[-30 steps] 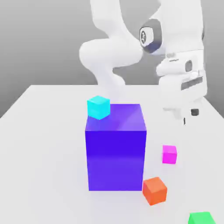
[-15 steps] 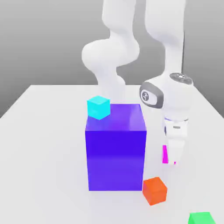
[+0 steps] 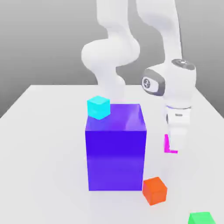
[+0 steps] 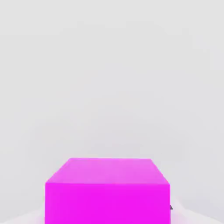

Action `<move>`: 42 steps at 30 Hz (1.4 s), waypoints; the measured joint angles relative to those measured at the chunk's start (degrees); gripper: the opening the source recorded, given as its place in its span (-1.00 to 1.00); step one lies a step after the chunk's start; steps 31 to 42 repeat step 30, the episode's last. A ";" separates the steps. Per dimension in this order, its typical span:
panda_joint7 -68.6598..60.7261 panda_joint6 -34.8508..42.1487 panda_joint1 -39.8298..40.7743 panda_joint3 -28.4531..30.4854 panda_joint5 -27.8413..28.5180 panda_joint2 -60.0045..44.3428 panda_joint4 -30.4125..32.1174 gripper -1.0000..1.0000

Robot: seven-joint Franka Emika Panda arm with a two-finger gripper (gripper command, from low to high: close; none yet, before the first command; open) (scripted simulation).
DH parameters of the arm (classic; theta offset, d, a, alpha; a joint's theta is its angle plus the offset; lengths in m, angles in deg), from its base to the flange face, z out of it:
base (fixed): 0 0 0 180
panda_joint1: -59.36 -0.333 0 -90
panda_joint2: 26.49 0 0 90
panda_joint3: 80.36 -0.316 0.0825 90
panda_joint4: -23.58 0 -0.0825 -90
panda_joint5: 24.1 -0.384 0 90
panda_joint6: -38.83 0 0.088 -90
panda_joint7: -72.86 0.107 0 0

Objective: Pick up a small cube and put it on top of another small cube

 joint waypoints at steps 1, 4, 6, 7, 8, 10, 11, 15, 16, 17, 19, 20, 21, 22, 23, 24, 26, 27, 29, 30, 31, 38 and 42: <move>0.95 1.18 0.73 0.28 0.60 -0.42 -1.59 -1.00; 3.65 4.44 2.09 1.67 1.81 -2.98 -7.41 -1.00; 5.27 6.58 3.13 2.17 2.23 -4.97 -11.52 -1.00; 5.99 7.64 3.67 2.49 2.31 -5.99 -13.59 -1.00; 6.67 8.70 4.19 2.74 2.34 -7.01 -15.66 -1.00; 7.91 10.81 4.94 3.37 2.22 -9.05 -19.81 -1.00; 8.47 11.86 5.25 3.72 2.08 -10.07 -21.89 -1.00; 10.42 16.08 6.64 5.27 1.10 -14.15 -30.19 -1.00; 10.86 17.14 7.03 5.68 0.78 -15.18 -32.27 -1.00; 11.36 18.16 7.59 5.92 0.52 -16.20 -34.34 -1.00; 12.15 20.30 8.46 6.69 -0.25 -18.24 -38.49 -1.00; 12.54 21.37 8.90 7.08 -0.66 -19.26 -40.58 -1.00; 13.00 22.36 9.53 7.29 -0.98 -20.29 -42.62 -1.00; 13.29 23.07 9.95 7.63 -1.41 -21.44 -44.46 -1.00; 13.35 22.41 10.23 7.69 -1.74 -23.07 -45.42 -1.00; 13.29 21.11 10.42 7.65 -2.04 -24.92 -45.97 -1.00; 13.02 17.81 10.70 7.42 -2.58 -28.80 -46.53 1.00; 13.02 17.81 10.70 7.42 -2.58 -28.80 -46.53 1.00; 13.02 17.81 10.70 7.42 -2.58 -28.80 -46.53 1.00; 13.02 17.81 10.70 7.42 -2.58 -28.80 -46.53 1.00; 13.02 17.81 10.70 7.42 -2.58 -28.80 -46.53 1.00; 13.02 17.81 10.70 7.42 -2.58 -28.80 -46.53 1.00; 13.02 17.81 10.70 7.42 -2.58 -28.80 -46.53 1.00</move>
